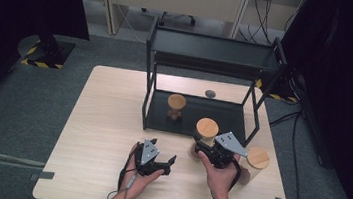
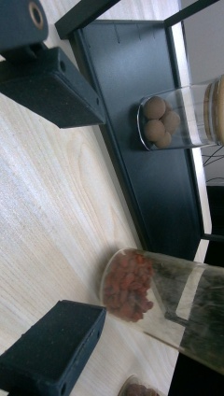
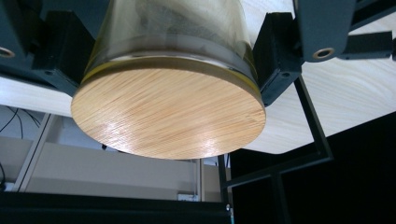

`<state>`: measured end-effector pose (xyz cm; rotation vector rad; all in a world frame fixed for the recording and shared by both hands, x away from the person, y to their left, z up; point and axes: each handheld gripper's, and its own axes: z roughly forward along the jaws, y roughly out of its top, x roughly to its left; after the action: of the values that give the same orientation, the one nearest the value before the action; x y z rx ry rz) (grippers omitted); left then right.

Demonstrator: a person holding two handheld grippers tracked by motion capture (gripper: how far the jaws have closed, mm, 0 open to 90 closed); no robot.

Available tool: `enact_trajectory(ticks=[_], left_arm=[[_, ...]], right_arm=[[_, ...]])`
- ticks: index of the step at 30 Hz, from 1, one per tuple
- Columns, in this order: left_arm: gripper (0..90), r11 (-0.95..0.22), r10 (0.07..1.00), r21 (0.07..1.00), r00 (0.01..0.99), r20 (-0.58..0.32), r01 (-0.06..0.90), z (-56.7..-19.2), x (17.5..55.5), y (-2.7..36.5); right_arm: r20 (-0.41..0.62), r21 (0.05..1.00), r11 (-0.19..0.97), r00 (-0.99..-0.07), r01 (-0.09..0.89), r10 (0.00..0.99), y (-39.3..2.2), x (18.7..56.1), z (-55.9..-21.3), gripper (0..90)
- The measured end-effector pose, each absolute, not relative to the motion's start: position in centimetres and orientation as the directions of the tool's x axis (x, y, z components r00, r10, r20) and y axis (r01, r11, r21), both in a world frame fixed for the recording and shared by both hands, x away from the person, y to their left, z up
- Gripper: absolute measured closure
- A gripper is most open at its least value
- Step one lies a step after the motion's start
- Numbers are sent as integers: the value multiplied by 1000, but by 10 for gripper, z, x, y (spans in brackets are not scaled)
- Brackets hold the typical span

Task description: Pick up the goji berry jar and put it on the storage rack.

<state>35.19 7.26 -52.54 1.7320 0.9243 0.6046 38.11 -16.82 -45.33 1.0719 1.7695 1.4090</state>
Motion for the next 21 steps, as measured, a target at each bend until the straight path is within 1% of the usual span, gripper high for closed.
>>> enact_trajectory(ticks=[21], left_arm=[[75,-173,815,941,578,-29,291,-525,352,72]], right_arm=[[9,977,88,-457,192,889,-164,397,-430,253]])
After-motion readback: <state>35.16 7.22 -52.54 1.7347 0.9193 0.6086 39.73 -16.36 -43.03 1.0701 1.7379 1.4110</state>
